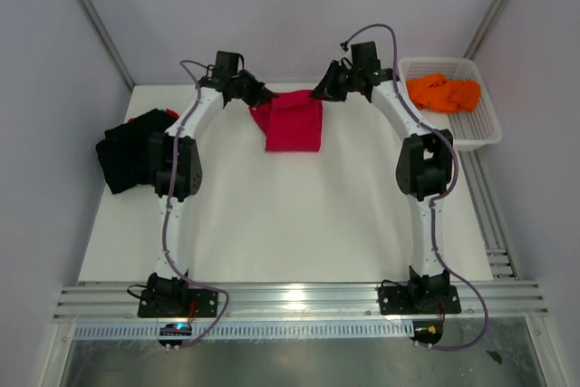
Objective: Fold and stack the t-shirts
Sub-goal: Fold the long partially folded tshirt into a neat square
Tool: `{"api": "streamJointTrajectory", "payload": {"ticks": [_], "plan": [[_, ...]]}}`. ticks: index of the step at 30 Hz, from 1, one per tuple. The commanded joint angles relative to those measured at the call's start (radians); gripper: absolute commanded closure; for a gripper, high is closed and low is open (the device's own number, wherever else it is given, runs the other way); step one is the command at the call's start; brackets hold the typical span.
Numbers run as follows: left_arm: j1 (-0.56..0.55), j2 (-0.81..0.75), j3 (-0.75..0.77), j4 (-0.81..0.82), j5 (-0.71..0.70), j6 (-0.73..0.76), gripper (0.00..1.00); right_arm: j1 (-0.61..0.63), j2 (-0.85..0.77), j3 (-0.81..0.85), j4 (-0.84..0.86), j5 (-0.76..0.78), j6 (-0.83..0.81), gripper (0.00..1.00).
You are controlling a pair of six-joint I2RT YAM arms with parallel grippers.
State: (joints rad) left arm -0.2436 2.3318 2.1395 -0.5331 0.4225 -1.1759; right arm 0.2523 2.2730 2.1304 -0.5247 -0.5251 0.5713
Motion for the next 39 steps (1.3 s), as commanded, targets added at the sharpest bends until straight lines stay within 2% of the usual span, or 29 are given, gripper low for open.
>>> {"api": "streamJointTrajectory", "payload": {"ticks": [1, 2, 3, 4, 5, 6, 9, 21, 30, 39], "plan": [[0.043, 0.072, 0.045, 0.142, 0.128, -0.135, 1.0, -0.033, 0.016, 0.046, 0.077, -0.001, 0.039, 0.94], [0.044, 0.108, 0.051, 0.209, 0.143, -0.151, 0.96, -0.033, 0.02, 0.042, 0.083, -0.003, 0.039, 0.91], [0.046, 0.125, 0.06, 0.229, 0.174, -0.166, 0.75, -0.033, 0.025, 0.037, 0.094, -0.004, 0.045, 0.82], [0.046, 0.144, 0.074, 0.24, 0.182, -0.166, 0.6, -0.033, 0.025, 0.025, 0.094, -0.004, 0.045, 0.68], [0.047, 0.174, 0.095, 0.236, 0.188, -0.162, 0.51, -0.033, 0.026, 0.016, 0.086, 0.031, 0.047, 0.52], [0.047, 0.181, 0.1, 0.234, 0.191, -0.159, 0.43, -0.033, 0.011, 0.001, 0.088, 0.049, 0.041, 0.49], [0.047, 0.186, 0.083, 0.216, 0.19, -0.125, 0.37, -0.033, -0.023, -0.087, 0.129, 0.053, 0.01, 0.46], [0.046, 0.094, -0.055, 0.185, 0.21, -0.005, 0.35, -0.03, -0.049, -0.208, 0.147, 0.01, -0.019, 0.46], [0.046, -0.058, -0.165, 0.124, 0.196, 0.096, 0.35, -0.004, -0.185, -0.374, 0.192, 0.007, -0.082, 0.46], [0.047, -0.211, -0.182, 0.019, 0.171, 0.134, 0.36, 0.016, -0.19, -0.366, 0.236, -0.013, -0.07, 0.46]]}}
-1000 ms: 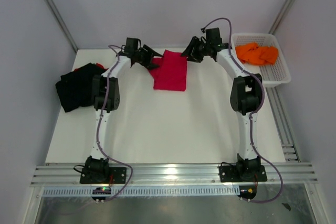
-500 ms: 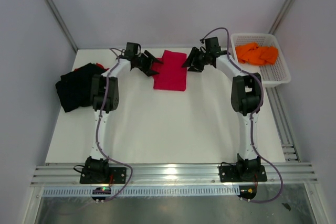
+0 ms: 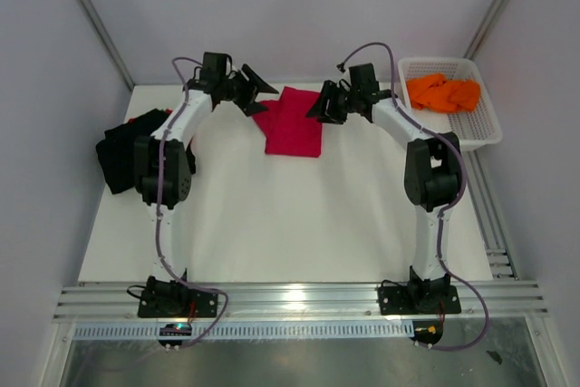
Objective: Fold and stack the t-shirts
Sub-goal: Fold the long partially folded tshirt into a neat square
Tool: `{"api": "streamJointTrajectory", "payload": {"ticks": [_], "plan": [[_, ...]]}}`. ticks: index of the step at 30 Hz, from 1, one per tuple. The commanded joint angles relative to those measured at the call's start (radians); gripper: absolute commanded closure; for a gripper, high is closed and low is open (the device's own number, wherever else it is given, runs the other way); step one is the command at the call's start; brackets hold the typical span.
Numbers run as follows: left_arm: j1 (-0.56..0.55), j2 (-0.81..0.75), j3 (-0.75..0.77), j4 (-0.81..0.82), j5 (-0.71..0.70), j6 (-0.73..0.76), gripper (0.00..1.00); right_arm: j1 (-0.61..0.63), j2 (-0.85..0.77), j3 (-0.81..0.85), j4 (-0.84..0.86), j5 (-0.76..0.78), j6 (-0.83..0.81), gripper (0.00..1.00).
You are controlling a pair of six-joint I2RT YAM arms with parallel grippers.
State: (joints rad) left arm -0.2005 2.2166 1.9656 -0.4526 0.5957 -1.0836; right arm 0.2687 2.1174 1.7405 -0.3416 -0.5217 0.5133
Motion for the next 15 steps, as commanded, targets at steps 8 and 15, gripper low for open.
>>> {"api": "streamJointTrajectory", "payload": {"ticks": [8, 15], "plan": [[0.003, -0.333, -0.019, -0.218, -0.255, 0.177, 0.36, 0.007, 0.047, 0.033, 0.159, -0.021, 0.022, 0.46], [0.001, -0.602, -0.198, -0.196, -0.327, 0.189, 0.36, 0.009, 0.114, 0.083, 0.268, -0.006, 0.1, 0.46]]}}
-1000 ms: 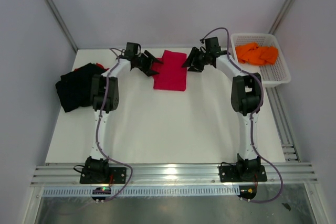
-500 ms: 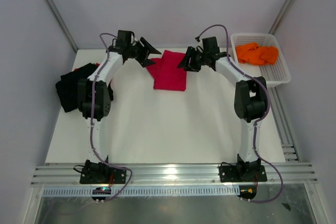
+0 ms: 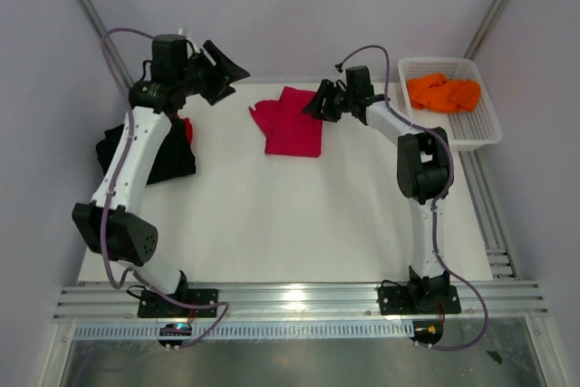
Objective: Fold and stack the t-shirts
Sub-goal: Fold the long partially folded tshirt into a neat square
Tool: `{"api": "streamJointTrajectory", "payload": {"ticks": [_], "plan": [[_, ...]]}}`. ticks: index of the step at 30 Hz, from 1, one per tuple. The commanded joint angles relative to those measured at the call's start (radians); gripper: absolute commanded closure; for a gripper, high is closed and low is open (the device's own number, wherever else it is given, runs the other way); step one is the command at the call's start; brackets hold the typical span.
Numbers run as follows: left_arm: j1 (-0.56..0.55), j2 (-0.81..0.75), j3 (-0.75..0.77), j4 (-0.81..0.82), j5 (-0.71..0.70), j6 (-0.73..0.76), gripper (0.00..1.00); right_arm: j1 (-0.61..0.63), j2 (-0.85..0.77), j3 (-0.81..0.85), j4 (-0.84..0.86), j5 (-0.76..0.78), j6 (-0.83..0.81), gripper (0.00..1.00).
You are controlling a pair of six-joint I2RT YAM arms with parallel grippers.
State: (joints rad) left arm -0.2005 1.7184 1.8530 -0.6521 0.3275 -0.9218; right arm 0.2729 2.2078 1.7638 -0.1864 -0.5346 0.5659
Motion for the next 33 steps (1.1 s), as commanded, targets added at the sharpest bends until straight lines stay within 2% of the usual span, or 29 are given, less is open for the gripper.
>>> {"api": "streamJointTrajectory", "payload": {"ticks": [1, 5, 10, 17, 22, 28, 33], "plan": [[-0.002, -0.141, -0.125, 0.025, -0.065, 0.023, 0.36, 0.005, 0.035, 0.065, 0.128, 0.004, 0.057, 0.46], [-0.039, -0.352, -0.393, 0.133, -0.142, 0.011, 0.35, 0.006, 0.088, 0.06, 0.278, -0.03, 0.175, 0.46], [-0.042, -0.476, -0.575, 0.138, -0.185, -0.003, 0.35, 0.038, 0.165, 0.057, 0.346, -0.041, 0.247, 0.46], [-0.042, -0.574, -0.612, 0.088, -0.214, 0.017, 0.35, 0.11, 0.196, -0.013, 0.354, -0.034, 0.249, 0.46], [-0.042, -0.583, -0.636, 0.031, -0.22, 0.029, 0.35, 0.166, 0.236, -0.009, 0.162, -0.033, 0.177, 0.46], [-0.042, -0.605, -0.634, 0.026, -0.223, 0.026, 0.35, 0.201, 0.13, -0.118, 0.065, -0.015, 0.111, 0.46], [-0.042, -0.608, -0.607, 0.014, -0.212, 0.026, 0.35, 0.227, -0.028, -0.225, 0.016, 0.002, 0.077, 0.46]]}}
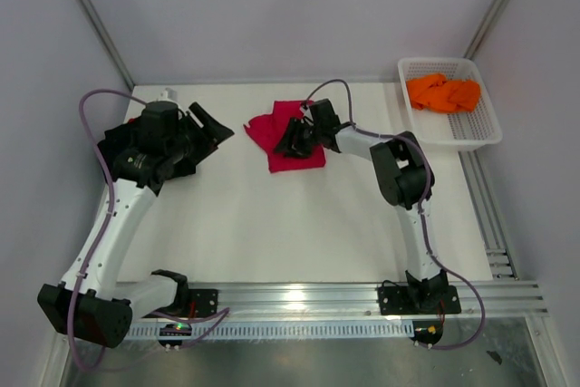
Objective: Fold and stack the t-shirts
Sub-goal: Fold the long partially folded tshirt into a neat square
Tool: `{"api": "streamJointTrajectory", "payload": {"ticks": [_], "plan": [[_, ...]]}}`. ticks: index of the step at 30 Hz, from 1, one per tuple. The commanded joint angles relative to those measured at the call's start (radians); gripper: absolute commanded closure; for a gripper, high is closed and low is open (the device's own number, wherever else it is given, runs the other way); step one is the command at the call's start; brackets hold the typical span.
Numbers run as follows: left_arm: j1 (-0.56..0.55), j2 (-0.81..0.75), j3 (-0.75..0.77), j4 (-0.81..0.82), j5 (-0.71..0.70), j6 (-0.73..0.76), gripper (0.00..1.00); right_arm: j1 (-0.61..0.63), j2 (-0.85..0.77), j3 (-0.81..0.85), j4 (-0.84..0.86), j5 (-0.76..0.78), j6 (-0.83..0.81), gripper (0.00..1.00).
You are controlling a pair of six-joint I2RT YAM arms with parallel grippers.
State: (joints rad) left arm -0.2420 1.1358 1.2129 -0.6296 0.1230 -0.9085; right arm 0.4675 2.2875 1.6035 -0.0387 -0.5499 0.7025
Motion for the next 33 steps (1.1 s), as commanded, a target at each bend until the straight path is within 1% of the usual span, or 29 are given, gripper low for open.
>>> {"api": "streamJointTrajectory", "payload": {"ticks": [1, 3, 4, 5, 6, 9, 14, 17, 18, 19, 20, 21, 22, 24, 25, 26, 28, 29, 30, 31, 32, 33], "plan": [[-0.002, -0.027, 0.034, -0.01, -0.008, 0.013, 0.35, 0.037, -0.134, -0.114, -0.133, 0.021, -0.06, 0.46], [0.0, -0.041, 0.034, -0.016, -0.011, 0.011, 0.35, 0.046, -0.216, -0.17, -0.122, 0.033, -0.052, 0.46], [0.0, -0.045, 0.033, -0.018, -0.013, 0.011, 0.35, 0.049, -0.247, -0.232, -0.116, 0.036, -0.049, 0.46], [0.0, -0.056, 0.031, -0.021, -0.016, 0.01, 0.35, 0.057, -0.273, -0.258, -0.11, 0.039, -0.044, 0.46], [0.0, -0.059, 0.03, -0.024, -0.023, 0.013, 0.35, 0.06, -0.327, -0.31, -0.096, 0.039, -0.035, 0.46], [0.0, -0.074, 0.03, -0.038, -0.026, 0.011, 0.35, 0.082, -0.419, -0.391, -0.089, 0.039, -0.02, 0.46], [0.0, -0.091, 0.025, -0.05, -0.033, 0.014, 0.35, 0.152, -0.537, -0.482, -0.092, 0.056, -0.024, 0.46], [0.0, -0.094, 0.022, -0.048, -0.023, 0.014, 0.35, 0.194, -0.588, -0.469, -0.125, 0.105, -0.098, 0.46], [0.0, -0.093, 0.02, -0.048, -0.02, 0.014, 0.35, 0.216, -0.597, -0.429, -0.141, 0.155, -0.132, 0.46], [0.0, -0.091, 0.019, -0.042, -0.019, 0.013, 0.35, 0.224, -0.608, -0.398, -0.154, 0.188, -0.218, 0.46], [0.0, -0.09, 0.016, -0.042, -0.013, 0.011, 0.35, 0.232, -0.608, -0.369, -0.186, 0.227, -0.269, 0.46], [0.0, -0.085, 0.014, -0.039, -0.01, 0.01, 0.35, 0.243, -0.606, -0.303, -0.202, 0.273, -0.325, 0.46], [0.0, -0.084, 0.011, -0.032, -0.003, 0.008, 0.35, 0.244, -0.59, -0.269, -0.217, 0.365, -0.428, 0.46], [0.0, -0.08, 0.004, -0.022, 0.01, 0.0, 0.35, 0.244, -0.563, -0.182, -0.248, 0.468, -0.521, 0.46], [0.0, -0.08, 0.004, -0.016, 0.01, -0.003, 0.35, 0.243, -0.548, -0.154, -0.253, 0.57, -0.567, 0.46], [0.0, -0.08, 0.001, -0.016, 0.015, -0.004, 0.35, 0.244, -0.504, -0.125, -0.271, 0.632, -0.651, 0.46], [0.0, -0.085, 0.002, -0.016, 0.009, -0.004, 0.35, 0.243, -0.442, -0.004, -0.312, 0.73, -0.702, 0.46], [0.0, -0.087, 0.004, -0.016, 0.009, -0.004, 0.35, 0.243, -0.404, 0.042, -0.375, 0.808, -0.769, 0.46], [0.0, -0.09, 0.004, -0.018, 0.001, -0.001, 0.35, 0.243, -0.32, 0.152, -0.418, 0.846, -0.787, 0.46], [0.0, -0.093, 0.005, -0.018, -0.003, 0.0, 0.35, 0.244, -0.271, 0.22, -0.465, 0.876, -0.801, 0.46], [0.0, -0.099, 0.008, -0.025, -0.006, 0.003, 0.35, 0.243, -0.163, 0.368, -0.58, 0.931, -0.816, 0.46], [0.0, -0.1, 0.01, -0.03, -0.017, 0.011, 0.35, 0.244, -0.105, 0.441, -0.648, 0.953, -0.818, 0.46]]}}
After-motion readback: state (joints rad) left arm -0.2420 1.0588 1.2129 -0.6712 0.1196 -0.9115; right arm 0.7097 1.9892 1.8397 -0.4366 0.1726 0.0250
